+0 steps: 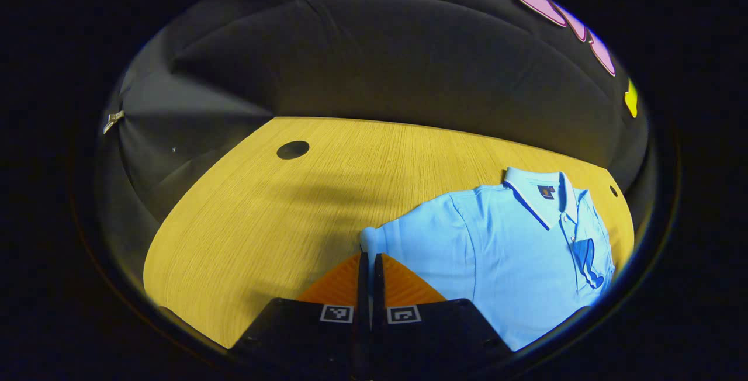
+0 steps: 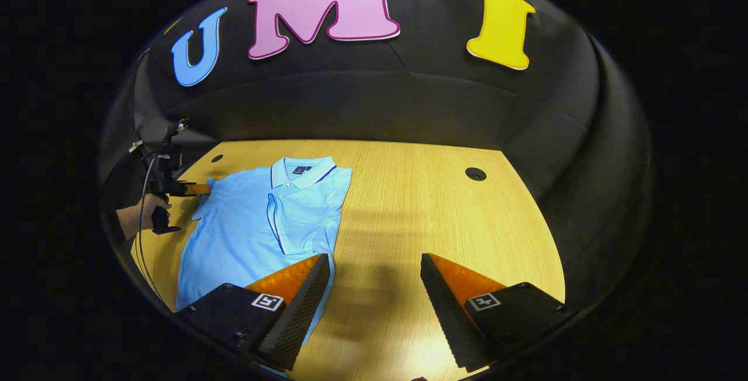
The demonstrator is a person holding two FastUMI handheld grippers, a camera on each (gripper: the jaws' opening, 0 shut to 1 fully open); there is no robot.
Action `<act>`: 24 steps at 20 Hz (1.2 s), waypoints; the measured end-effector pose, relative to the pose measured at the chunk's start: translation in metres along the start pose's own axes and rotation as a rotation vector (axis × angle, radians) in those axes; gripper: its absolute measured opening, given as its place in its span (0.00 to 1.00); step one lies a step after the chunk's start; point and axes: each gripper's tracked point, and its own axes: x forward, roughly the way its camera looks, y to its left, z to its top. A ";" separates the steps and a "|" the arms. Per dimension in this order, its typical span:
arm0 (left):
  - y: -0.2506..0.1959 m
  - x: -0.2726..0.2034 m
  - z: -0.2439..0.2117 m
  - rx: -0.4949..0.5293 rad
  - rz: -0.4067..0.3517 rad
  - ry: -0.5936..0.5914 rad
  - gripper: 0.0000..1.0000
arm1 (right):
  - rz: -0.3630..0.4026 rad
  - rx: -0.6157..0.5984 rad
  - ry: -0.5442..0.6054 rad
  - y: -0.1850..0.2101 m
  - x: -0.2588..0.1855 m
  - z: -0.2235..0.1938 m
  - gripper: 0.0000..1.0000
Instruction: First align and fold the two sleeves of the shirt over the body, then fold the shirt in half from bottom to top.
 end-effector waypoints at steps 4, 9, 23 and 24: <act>-0.015 -0.010 0.004 0.036 -0.017 0.013 0.06 | 0.008 0.005 -0.009 0.002 -0.001 0.003 0.98; -0.076 -0.042 0.048 0.028 -0.145 -0.065 0.06 | 0.009 0.011 -0.015 0.003 -0.004 0.004 0.98; -0.235 -0.119 0.021 0.067 -0.427 -0.037 0.98 | 0.044 0.051 -0.015 0.024 -0.019 -0.003 1.00; -0.230 -0.128 0.018 0.069 -0.415 -0.040 0.98 | 0.043 0.055 -0.012 0.028 -0.022 -0.007 1.00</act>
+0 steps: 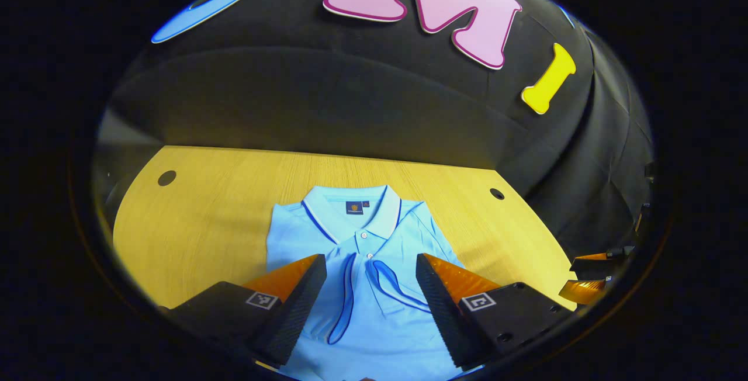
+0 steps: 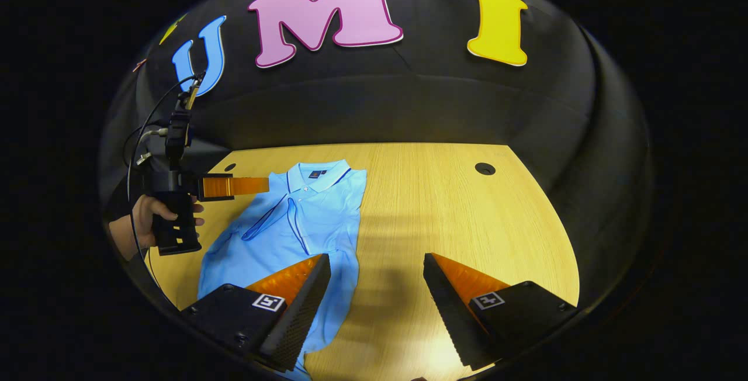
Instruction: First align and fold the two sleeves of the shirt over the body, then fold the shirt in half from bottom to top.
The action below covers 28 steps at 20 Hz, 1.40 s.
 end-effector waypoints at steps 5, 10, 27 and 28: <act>0.010 -0.082 -0.024 0.009 0.050 -0.039 0.97 | 0.012 0.025 0.023 0.026 -0.032 -0.026 1.00; 0.020 -0.173 -0.075 0.086 0.102 -0.039 0.97 | 0.024 0.048 0.065 0.057 -0.066 -0.070 0.99; 0.007 -0.262 -0.304 0.096 0.166 0.241 0.97 | 0.010 0.027 0.272 0.113 -0.106 -0.234 0.99; 0.009 -0.260 -0.309 0.096 0.176 0.251 0.97 | 0.011 0.031 0.280 0.114 -0.104 -0.238 0.99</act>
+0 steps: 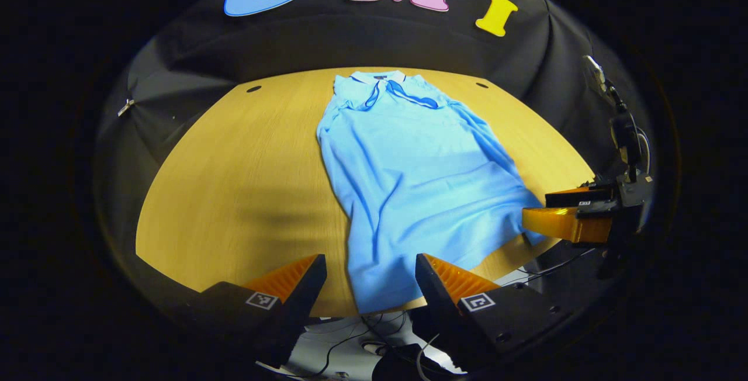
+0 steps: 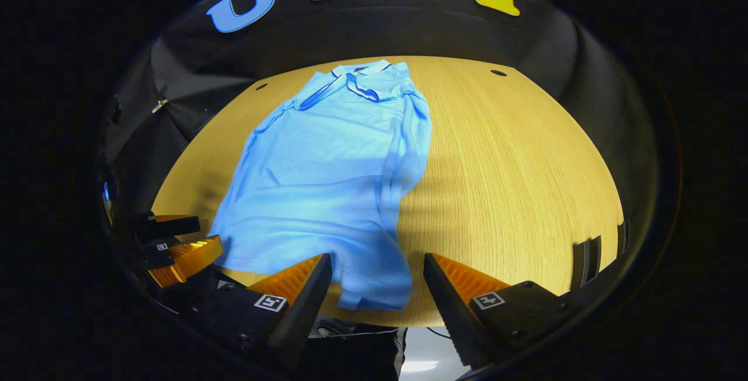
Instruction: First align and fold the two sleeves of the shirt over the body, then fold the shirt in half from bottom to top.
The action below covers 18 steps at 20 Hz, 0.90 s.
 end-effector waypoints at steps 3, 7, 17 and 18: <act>0.000 0.008 -0.006 0.013 0.023 0.014 0.98 | 0.002 -0.003 0.000 0.004 0.006 0.000 0.99; -0.016 0.010 -0.004 0.072 -0.013 0.004 0.85 | -0.060 -0.090 0.000 -0.003 0.009 -0.004 0.96; -0.038 0.016 0.004 0.052 -0.055 -0.003 0.07 | -0.032 -0.056 0.033 0.006 0.012 0.000 0.08; -0.038 0.016 0.005 0.056 -0.047 -0.002 0.07 | -0.028 -0.053 0.043 0.006 0.013 -0.002 0.06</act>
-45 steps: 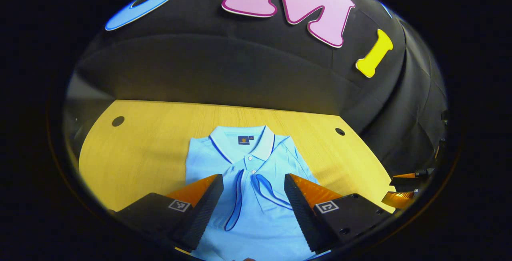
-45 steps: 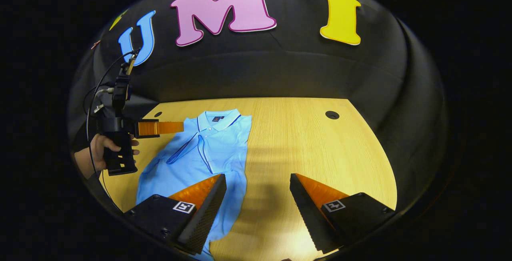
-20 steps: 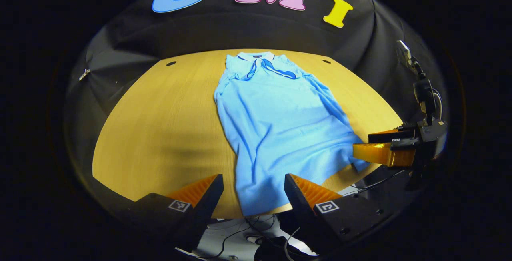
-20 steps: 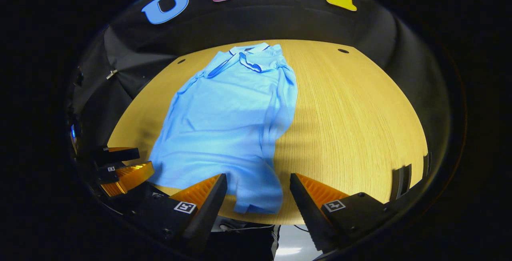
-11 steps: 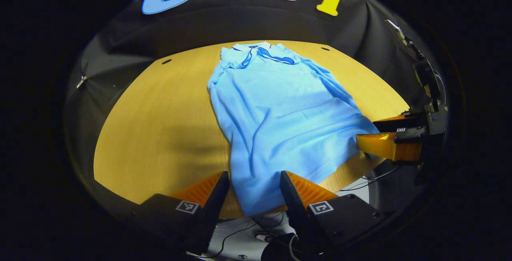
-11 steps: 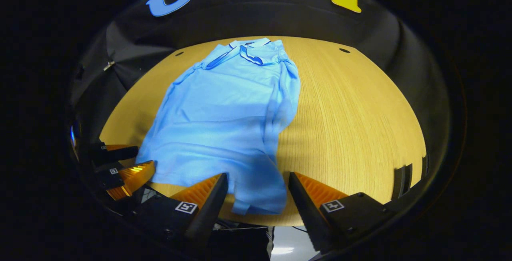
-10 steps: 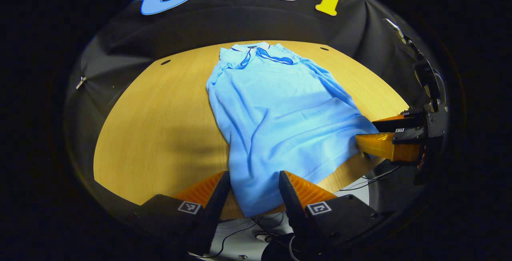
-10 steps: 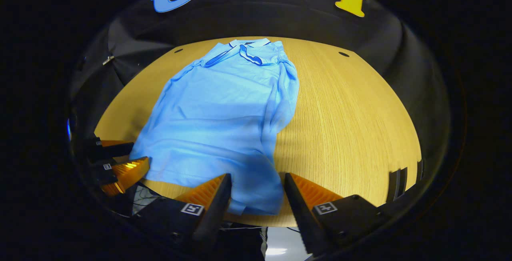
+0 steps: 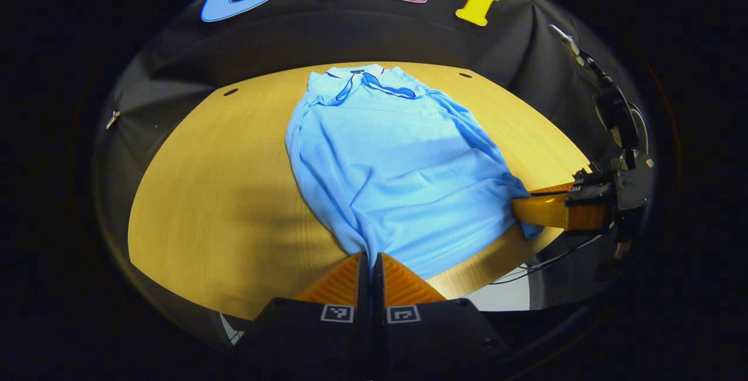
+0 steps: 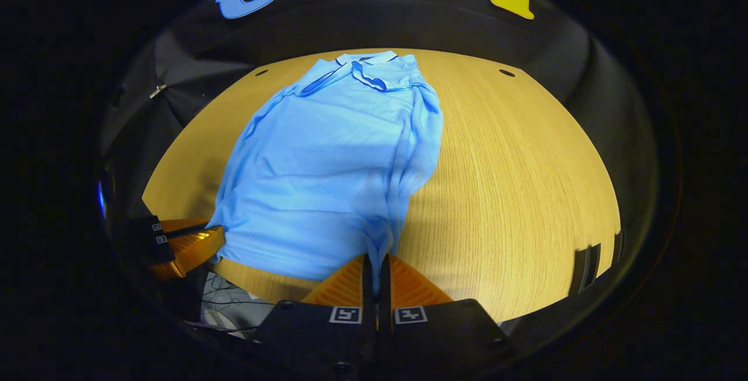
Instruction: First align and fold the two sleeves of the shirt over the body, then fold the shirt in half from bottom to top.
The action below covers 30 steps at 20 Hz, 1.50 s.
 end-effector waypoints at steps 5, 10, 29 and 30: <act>0.001 -0.002 0.002 -0.056 0.040 0.035 0.06 | 0.026 -0.010 0.054 0.001 -0.002 0.001 0.05; 0.010 -0.020 0.034 -0.127 0.060 0.026 0.06 | 0.100 -0.008 0.070 0.005 -0.015 0.025 0.05; 0.051 -0.013 0.331 -0.108 0.064 -0.281 0.06 | 0.196 0.006 -0.257 -0.009 0.008 0.312 0.05; 0.056 -0.006 0.346 -0.100 0.067 -0.289 0.06 | 0.194 0.006 -0.277 -0.011 0.014 0.331 0.05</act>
